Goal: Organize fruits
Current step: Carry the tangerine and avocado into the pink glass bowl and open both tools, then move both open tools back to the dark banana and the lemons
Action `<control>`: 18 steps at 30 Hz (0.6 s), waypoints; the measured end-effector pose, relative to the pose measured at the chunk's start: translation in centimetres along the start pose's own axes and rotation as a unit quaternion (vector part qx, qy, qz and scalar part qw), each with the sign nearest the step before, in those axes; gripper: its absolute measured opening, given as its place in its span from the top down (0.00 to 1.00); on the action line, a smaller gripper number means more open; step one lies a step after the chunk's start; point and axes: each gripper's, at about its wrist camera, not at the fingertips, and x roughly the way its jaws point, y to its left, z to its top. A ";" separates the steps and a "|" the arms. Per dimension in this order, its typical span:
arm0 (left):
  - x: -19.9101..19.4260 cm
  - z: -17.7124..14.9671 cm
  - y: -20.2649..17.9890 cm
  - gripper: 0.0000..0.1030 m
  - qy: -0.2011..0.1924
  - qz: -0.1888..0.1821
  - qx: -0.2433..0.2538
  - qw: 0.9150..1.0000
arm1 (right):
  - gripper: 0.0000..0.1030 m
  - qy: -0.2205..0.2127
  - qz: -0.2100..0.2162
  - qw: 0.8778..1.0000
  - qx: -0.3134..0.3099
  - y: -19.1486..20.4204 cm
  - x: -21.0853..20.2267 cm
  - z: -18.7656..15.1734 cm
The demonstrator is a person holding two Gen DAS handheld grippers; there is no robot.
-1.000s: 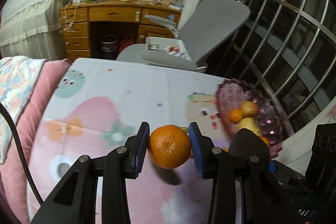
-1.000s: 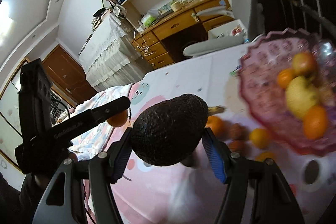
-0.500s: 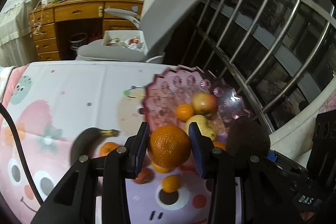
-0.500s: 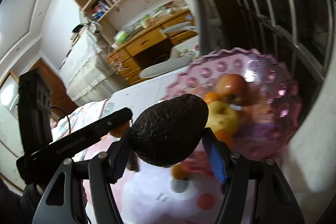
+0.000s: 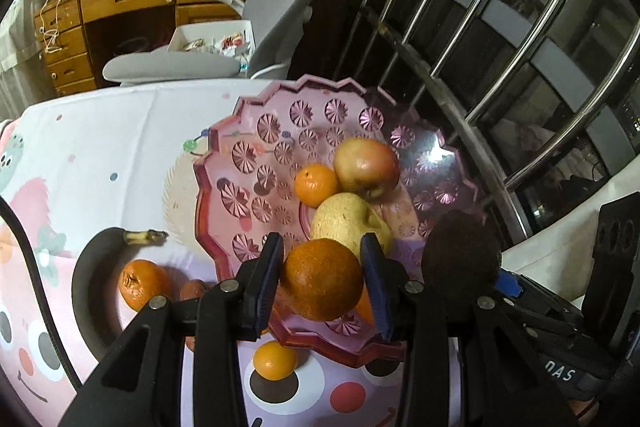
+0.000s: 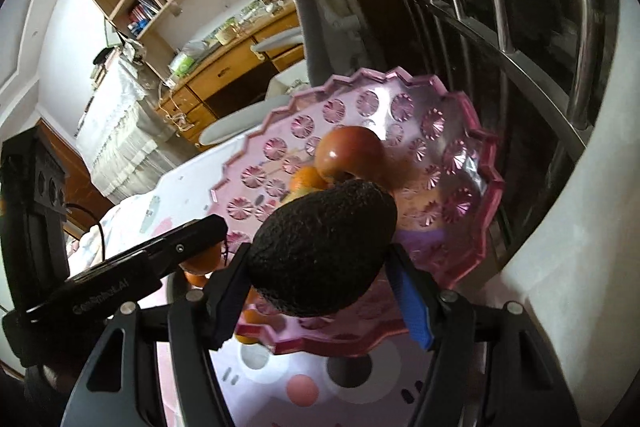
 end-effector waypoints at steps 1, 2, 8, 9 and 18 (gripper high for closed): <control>0.0 0.0 -0.1 0.53 0.002 0.000 0.001 1.000 | 0.33 0.002 -0.003 1.000 0.004 -0.2 0.2 0.0; -0.1 0.1 0.0 0.44 0.002 0.002 0.001 1.000 | 0.33 0.001 -0.005 1.000 0.007 -0.4 0.2 0.0; -1.9 0.3 0.6 0.28 -0.003 0.002 -0.004 1.000 | 0.32 -0.024 0.013 1.000 -0.001 0.1 -1.0 0.1; -2.5 0.3 0.9 0.24 -0.006 0.005 -0.007 1.000 | 0.32 -0.023 0.014 1.000 -0.003 0.5 -1.1 0.0; -6.0 0.3 4.3 0.18 -0.012 0.048 -0.024 0.999 | 0.32 -0.013 0.026 1.000 0.004 3.0 -2.2 -1.4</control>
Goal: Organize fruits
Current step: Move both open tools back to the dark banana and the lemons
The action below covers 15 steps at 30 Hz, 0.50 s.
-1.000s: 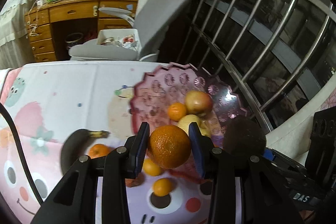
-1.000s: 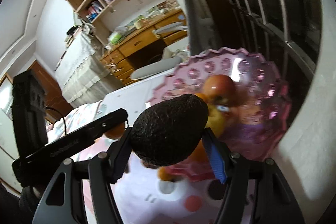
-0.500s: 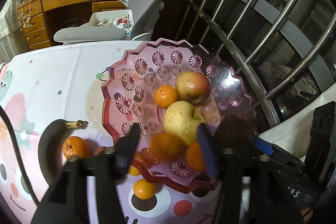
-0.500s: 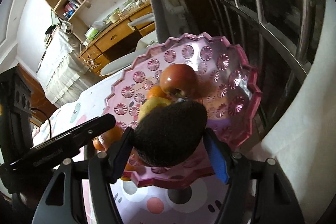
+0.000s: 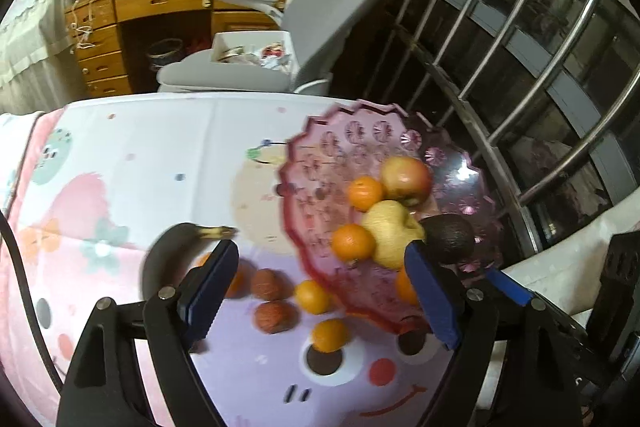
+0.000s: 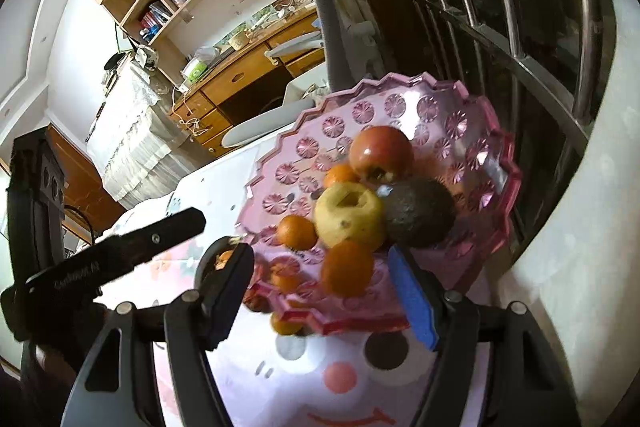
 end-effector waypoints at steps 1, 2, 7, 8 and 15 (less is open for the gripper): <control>-0.2 0.0 0.7 0.18 0.001 0.006 -0.001 1.000 | 0.32 0.000 -0.001 1.000 -0.001 0.2 0.0 -0.3; -0.3 -0.1 1.1 0.18 0.002 0.009 -0.001 1.000 | 0.32 -0.001 -0.002 1.000 -0.001 0.4 0.0 -0.4; -0.1 -0.3 3.9 0.17 0.007 0.031 -0.008 0.999 | 0.32 -0.002 -0.012 1.000 -0.004 1.4 0.0 -1.9; 0.0 -0.4 4.4 0.17 0.009 0.036 -0.009 0.999 | 0.32 -0.001 -0.017 1.000 -0.006 1.6 0.1 -2.0; 1.3 0.0 7.8 0.17 0.033 0.049 -0.001 0.998 | 0.32 0.003 -0.049 0.999 -0.015 3.4 0.9 -4.0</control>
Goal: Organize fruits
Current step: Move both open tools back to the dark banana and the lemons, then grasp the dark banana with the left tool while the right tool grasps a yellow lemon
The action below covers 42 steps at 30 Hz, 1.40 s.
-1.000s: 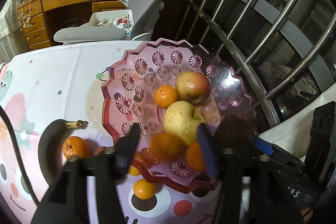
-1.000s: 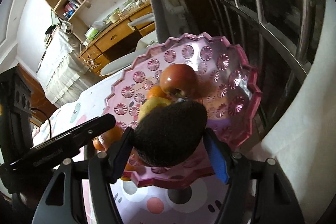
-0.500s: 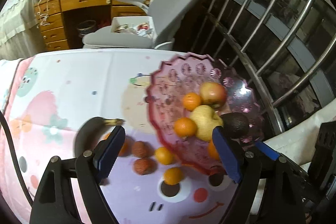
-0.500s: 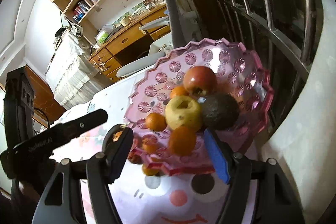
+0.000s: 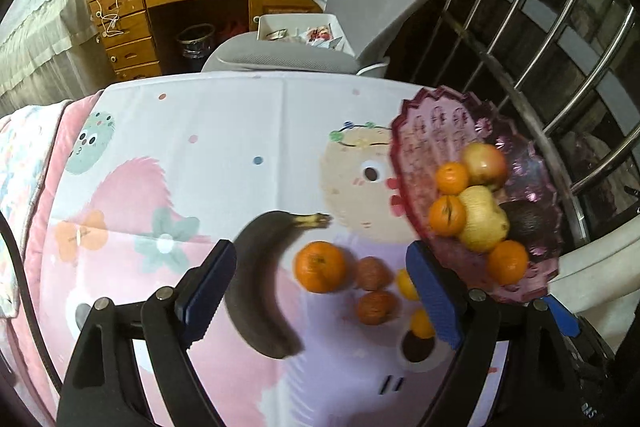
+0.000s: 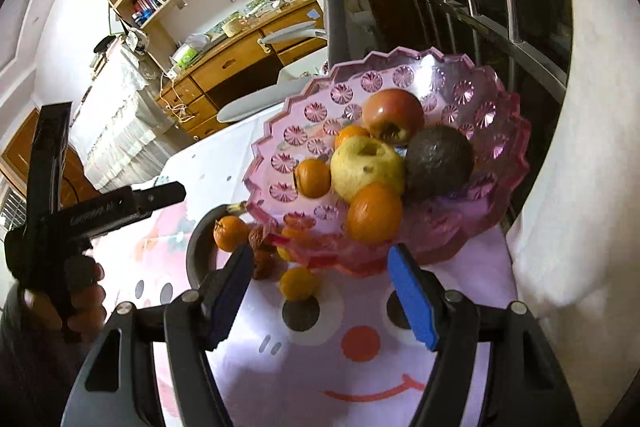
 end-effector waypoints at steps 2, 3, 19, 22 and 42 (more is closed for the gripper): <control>0.5 0.2 1.0 0.17 0.008 -0.003 0.000 1.000 | 0.32 0.004 -0.003 1.000 0.008 0.4 0.3 -0.6; 0.7 0.3 1.4 0.17 0.012 -0.005 0.001 1.000 | 0.32 0.006 -0.001 1.000 0.014 0.6 0.4 -1.0; 6.1 -1.5 6.8 0.28 0.104 -0.022 0.000 0.994 | 0.32 0.019 -0.097 0.995 0.013 4.3 5.9 -4.6; 6.9 -1.9 7.5 0.32 0.114 -0.024 0.001 0.993 | 0.32 0.022 -0.125 0.992 0.003 4.8 6.9 -4.9; 10.4 -1.6 7.0 0.60 0.120 -0.039 0.034 0.991 | 0.59 0.025 -0.212 0.975 -0.061 6.8 10.4 -5.9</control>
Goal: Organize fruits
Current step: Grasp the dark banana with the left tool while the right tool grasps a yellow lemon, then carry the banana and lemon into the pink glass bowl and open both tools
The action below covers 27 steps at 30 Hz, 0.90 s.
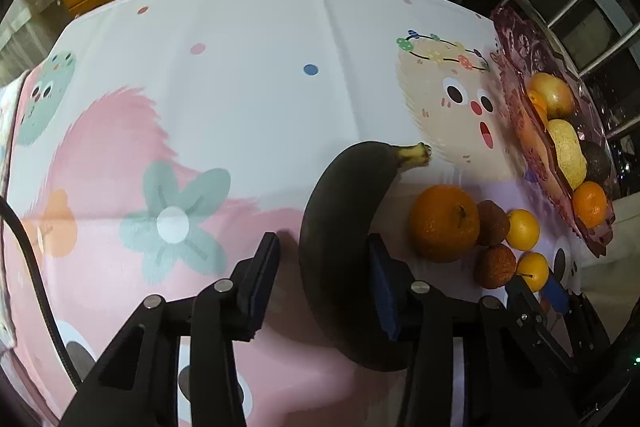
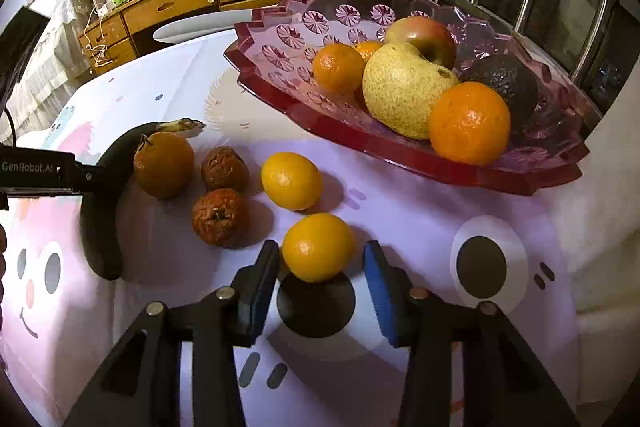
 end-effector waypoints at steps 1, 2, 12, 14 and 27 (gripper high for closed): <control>0.1 0.1 -0.3 0.61 -0.003 0.002 0.007 1.000 | 0.60 -0.001 -0.001 1.000 0.002 0.0 0.0 0.0; 0.2 0.2 -0.5 0.64 -0.004 0.002 0.012 1.000 | 0.61 -0.004 -0.002 1.000 0.004 0.0 0.0 0.0; 0.1 -0.1 -0.8 0.71 -0.028 -0.005 0.020 0.999 | 0.67 -0.019 -0.007 1.000 0.019 0.5 -0.4 -0.5; 0.0 -0.3 -0.8 0.71 -0.032 -0.005 0.015 0.999 | 0.67 -0.021 -0.003 1.000 0.019 0.5 -0.6 -0.8; -4.0 0.1 -1.0 0.72 -0.074 0.032 -0.018 0.997 | 0.67 -0.029 0.053 0.998 -0.020 -0.2 -3.8 -0.1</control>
